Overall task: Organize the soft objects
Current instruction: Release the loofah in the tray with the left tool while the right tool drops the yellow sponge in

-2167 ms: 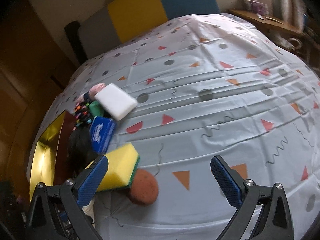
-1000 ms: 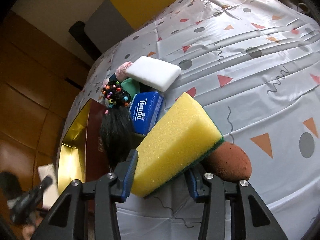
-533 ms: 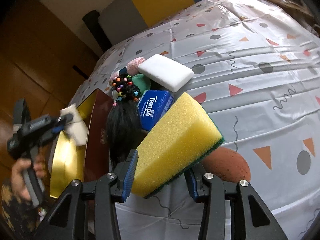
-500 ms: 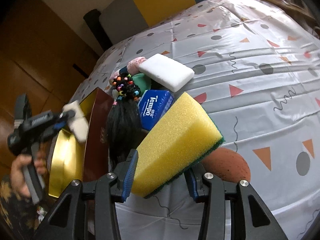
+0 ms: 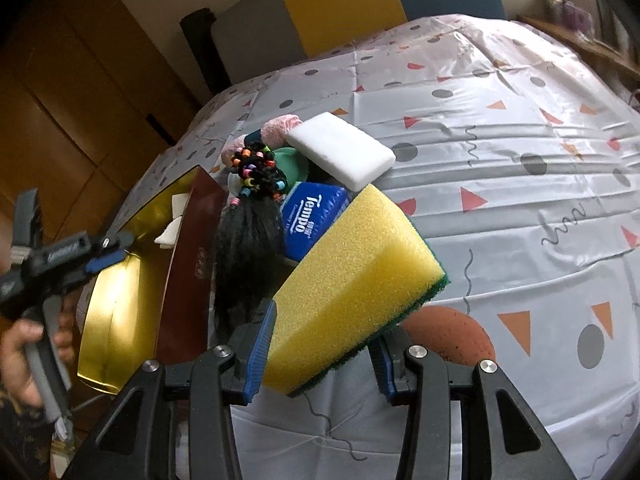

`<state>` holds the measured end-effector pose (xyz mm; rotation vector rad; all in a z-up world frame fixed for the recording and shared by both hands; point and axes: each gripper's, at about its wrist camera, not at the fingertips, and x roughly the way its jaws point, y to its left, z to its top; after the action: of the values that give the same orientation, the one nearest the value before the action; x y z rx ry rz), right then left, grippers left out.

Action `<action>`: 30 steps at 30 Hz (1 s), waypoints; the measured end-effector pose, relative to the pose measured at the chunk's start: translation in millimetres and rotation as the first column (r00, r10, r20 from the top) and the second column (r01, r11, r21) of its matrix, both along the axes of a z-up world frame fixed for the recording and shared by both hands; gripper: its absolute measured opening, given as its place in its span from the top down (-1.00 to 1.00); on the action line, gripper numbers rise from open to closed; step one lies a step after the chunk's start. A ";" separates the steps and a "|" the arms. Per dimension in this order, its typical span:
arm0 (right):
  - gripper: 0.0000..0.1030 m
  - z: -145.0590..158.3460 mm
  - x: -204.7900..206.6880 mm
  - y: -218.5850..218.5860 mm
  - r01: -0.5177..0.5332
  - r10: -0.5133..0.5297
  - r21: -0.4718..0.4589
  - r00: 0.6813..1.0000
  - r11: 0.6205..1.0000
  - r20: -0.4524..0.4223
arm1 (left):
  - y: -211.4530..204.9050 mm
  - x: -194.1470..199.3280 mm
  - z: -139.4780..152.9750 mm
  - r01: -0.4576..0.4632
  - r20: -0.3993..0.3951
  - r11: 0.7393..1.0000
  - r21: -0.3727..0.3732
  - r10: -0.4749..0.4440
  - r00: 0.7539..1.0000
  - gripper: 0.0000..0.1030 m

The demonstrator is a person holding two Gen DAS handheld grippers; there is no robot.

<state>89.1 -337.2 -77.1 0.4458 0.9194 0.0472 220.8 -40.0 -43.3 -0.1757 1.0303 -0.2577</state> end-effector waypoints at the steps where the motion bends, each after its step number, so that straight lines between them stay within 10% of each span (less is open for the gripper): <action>1: 0.13 1.6 -0.1 0.9 -0.002 0.002 -0.007 1.000 1.000 0.003 | 2.7 -9.2 1.8 0.002 0.012 1.000 0.015 -0.003 1.000 0.09; 14: 0.13 33.8 -1.3 42.0 -0.138 0.141 -0.058 0.989 0.989 0.051 | 33.6 -104.7 16.3 -0.027 0.117 0.996 0.091 0.016 0.993 0.07; 30: 0.42 59.4 18.0 119.5 -0.380 0.386 -0.099 0.922 0.920 0.045 | 58.9 -129.8 12.1 -0.073 0.112 0.994 0.082 0.063 0.992 0.07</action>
<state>107.2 -217.8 -17.8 0.1749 0.9313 0.3758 91.0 19.0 -31.2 -0.1170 0.9234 -0.1586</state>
